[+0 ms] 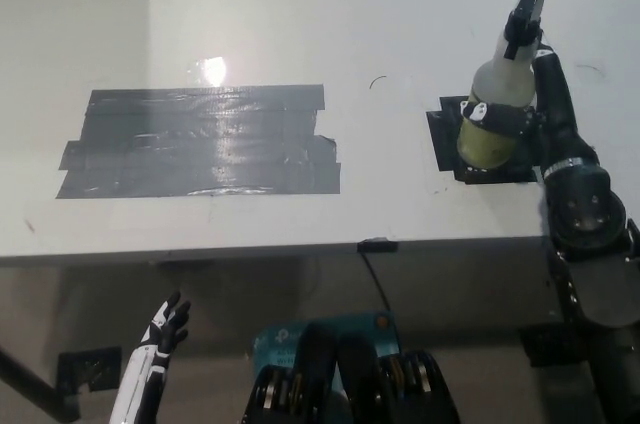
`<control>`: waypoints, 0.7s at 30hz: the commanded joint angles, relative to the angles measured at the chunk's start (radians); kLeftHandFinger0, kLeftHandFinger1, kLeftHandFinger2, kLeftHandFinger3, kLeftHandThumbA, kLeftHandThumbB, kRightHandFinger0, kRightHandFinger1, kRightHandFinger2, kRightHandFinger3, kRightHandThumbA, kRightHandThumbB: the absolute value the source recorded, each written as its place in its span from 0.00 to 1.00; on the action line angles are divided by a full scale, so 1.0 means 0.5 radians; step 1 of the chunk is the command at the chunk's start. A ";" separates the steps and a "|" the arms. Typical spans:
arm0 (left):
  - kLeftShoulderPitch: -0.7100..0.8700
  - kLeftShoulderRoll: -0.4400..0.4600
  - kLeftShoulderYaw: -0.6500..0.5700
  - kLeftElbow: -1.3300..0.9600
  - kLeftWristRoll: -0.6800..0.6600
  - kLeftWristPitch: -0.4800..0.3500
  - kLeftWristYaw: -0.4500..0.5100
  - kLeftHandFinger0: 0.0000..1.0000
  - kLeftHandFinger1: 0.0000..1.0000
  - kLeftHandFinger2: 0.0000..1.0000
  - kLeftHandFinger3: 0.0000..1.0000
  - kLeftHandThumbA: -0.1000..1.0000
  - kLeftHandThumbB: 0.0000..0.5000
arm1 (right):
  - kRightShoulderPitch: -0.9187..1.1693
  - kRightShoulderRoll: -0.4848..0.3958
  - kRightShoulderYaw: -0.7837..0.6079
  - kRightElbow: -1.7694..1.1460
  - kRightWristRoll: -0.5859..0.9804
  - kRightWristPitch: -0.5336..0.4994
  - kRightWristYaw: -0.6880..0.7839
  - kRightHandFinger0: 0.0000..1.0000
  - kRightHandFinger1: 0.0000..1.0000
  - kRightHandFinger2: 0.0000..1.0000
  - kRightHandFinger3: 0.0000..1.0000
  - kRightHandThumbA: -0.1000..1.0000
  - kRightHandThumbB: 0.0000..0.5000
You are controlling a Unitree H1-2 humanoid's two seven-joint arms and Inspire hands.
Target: A spray bottle is kept on the black marked spot on the table infront of the robot and the robot extends its right arm to pick it up and hands it to a person
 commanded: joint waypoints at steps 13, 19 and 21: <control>-0.043 0.025 -0.001 -0.061 0.003 -0.050 -0.001 1.00 1.00 1.00 1.00 1.00 0.60 | -0.153 0.053 -0.039 0.217 0.153 -0.151 -0.008 1.00 1.00 1.00 1.00 0.92 0.80; -0.064 0.024 0.000 -0.059 0.006 -0.041 0.001 1.00 1.00 1.00 1.00 1.00 0.62 | -0.172 0.110 -0.106 0.322 0.234 -0.184 -0.042 0.81 1.00 1.00 1.00 0.52 0.72; -0.065 0.024 0.000 -0.057 0.005 -0.042 0.000 1.00 1.00 1.00 1.00 1.00 0.62 | -0.179 0.111 -0.084 0.327 0.166 -0.128 -0.102 0.60 0.77 0.99 1.00 0.42 0.73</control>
